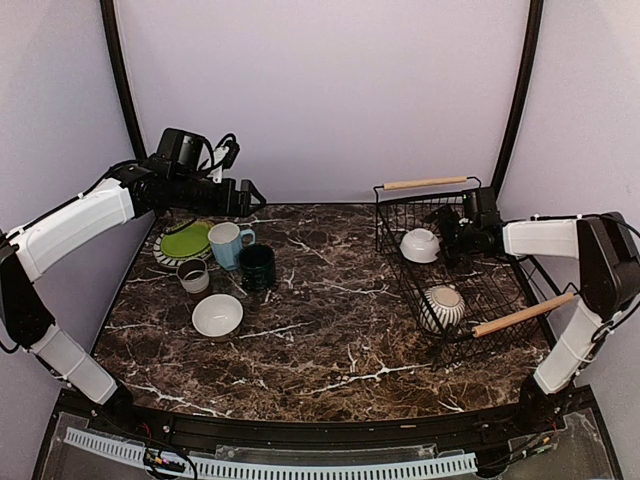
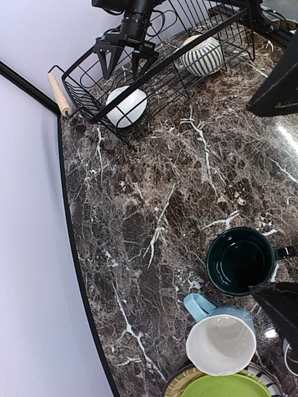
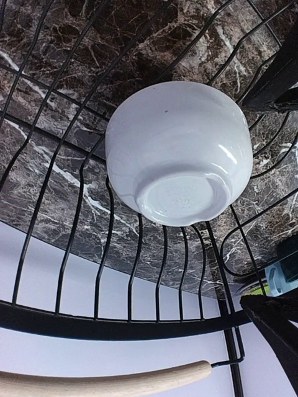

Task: Unload the mixed dishes from the dish rack
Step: Move the bowl to the dish rack.

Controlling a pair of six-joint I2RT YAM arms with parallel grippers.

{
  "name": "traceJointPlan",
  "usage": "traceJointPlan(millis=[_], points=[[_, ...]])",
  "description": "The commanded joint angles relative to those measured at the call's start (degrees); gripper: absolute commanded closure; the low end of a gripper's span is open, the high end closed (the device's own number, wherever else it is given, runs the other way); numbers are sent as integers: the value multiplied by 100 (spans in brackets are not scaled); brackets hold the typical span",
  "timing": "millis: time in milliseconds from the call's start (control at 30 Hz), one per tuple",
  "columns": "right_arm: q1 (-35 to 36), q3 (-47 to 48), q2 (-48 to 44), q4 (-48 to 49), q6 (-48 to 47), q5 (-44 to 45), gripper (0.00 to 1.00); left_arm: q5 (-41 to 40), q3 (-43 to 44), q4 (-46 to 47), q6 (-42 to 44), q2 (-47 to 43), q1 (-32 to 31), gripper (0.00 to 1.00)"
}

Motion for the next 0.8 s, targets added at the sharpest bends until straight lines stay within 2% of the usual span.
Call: traceJointPlan(millis=[0,333,567,767], points=[[19,17,166,-51,517,498,1,57,-18,42,-10,-198,6,9],[30,141,523,-226,602,549,1,30,-17,34,2,-225,6,9],[26,255,818,9,645,573,1,26,-24,43,-2,-236,6,9],[35,285,942,304,813,366,6,34,-18,27,-11,-222,6,9]])
